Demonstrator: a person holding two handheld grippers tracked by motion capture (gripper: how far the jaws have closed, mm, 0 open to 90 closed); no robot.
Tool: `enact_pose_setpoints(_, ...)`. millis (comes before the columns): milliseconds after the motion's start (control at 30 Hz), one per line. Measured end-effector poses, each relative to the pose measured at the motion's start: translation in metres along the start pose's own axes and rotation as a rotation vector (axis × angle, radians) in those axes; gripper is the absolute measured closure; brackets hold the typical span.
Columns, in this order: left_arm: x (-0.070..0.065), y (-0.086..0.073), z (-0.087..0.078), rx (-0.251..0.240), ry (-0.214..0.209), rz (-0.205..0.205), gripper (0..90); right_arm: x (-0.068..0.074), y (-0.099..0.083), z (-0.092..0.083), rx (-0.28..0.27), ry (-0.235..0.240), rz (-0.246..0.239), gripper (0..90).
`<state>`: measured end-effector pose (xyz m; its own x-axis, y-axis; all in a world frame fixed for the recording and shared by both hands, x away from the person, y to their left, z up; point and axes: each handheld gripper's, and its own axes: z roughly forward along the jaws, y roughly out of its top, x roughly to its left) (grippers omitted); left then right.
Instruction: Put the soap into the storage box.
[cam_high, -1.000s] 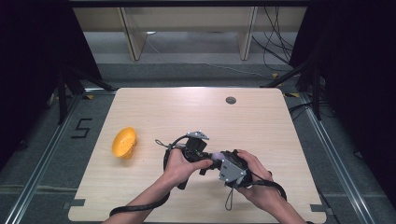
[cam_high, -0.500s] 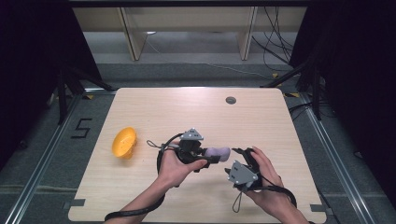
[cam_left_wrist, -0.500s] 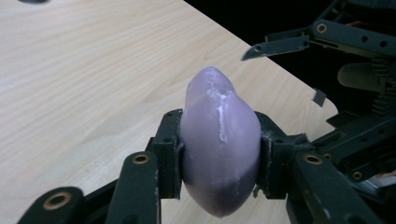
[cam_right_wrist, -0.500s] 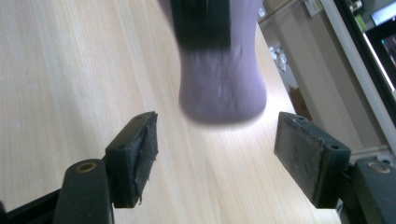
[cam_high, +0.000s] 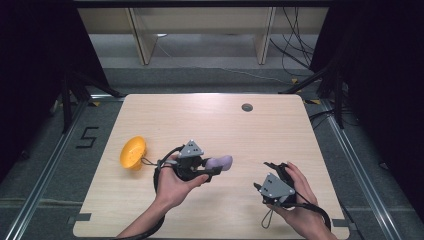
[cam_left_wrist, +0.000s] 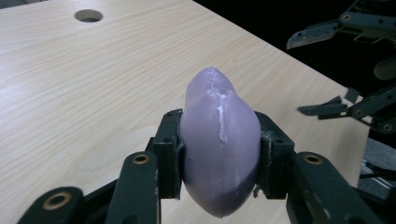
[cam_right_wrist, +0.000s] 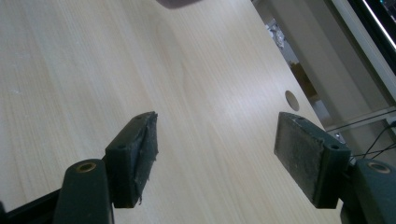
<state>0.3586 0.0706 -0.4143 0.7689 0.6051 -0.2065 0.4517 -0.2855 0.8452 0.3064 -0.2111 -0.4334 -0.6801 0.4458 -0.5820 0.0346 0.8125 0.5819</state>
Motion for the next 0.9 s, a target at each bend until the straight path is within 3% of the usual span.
enact_pose_setpoints(100, 0.002, -0.004, -0.005, 0.003, 0.021, -0.009, 58.6, 0.001, -0.003, 0.0, 0.008, -0.009, 0.025, 30.9)
enact_pose_setpoints(200, 0.005, -0.008, -0.01, -0.001, 0.046, -0.016, 58.7, 0.0, -0.004, 0.0, 0.008, -0.004, 0.014, 30.9)
enact_pose_setpoints(233, 0.007, -0.009, -0.012, -0.001, 0.045, -0.015, 58.6, 0.001, -0.005, 0.0, 0.011, -0.002, 0.034, 31.0)
enact_pose_setpoints(300, 0.008, -0.011, -0.016, -0.015, 0.066, -0.024, 58.6, 0.0, -0.006, 0.0, 0.008, -0.002, 0.024, 31.1)
enact_pose_setpoints(433, 0.013, -0.015, -0.025, -0.031, 0.095, -0.027, 58.6, -0.002, -0.01, -0.001, 0.007, 0.0, 0.045, 31.4)
enact_pose_setpoints(467, 0.014, -0.016, -0.027, -0.035, 0.106, -0.03, 58.6, -0.001, -0.011, -0.002, 0.01, -0.006, 0.072, 31.4)
enact_pose_setpoints(500, 0.016, -0.017, -0.029, -0.04, 0.105, -0.038, 58.6, -0.003, -0.012, -0.002, 0.008, 0.002, 0.059, 31.6)
enact_pose_setpoints(533, 0.018, -0.018, -0.032, -0.041, 0.121, -0.042, 58.6, -0.002, -0.012, -0.002, 0.01, -0.002, 0.082, 31.7)
enact_pose_setpoints(600, 0.019, -0.019, -0.034, -0.041, 0.136, -0.038, 58.6, -0.003, -0.013, -0.002, 0.004, -0.002, 0.069, 31.7)
enact_pose_setpoints(633, 0.022, -0.021, -0.037, -0.05, 0.147, -0.04, 58.6, -0.002, -0.014, -0.003, 0.012, 0.001, 0.091, 31.8)
enact_pose_setpoints(667, 0.025, -0.023, -0.041, -0.056, 0.157, -0.048, 58.6, -0.003, -0.015, -0.003, 0.005, 0.005, 0.072, 32.1)
enact_pose_setpoints(700, 0.026, -0.024, -0.042, -0.059, 0.165, -0.051, 58.6, -0.003, -0.015, -0.004, 0.009, -0.001, 0.097, 32.3)
enact_pose_setpoints(900, 0.036, -0.029, -0.057, -0.08, 0.223, -0.063, 58.6, -0.003, -0.016, -0.004, 0.009, 0.006, 0.124, 33.0)
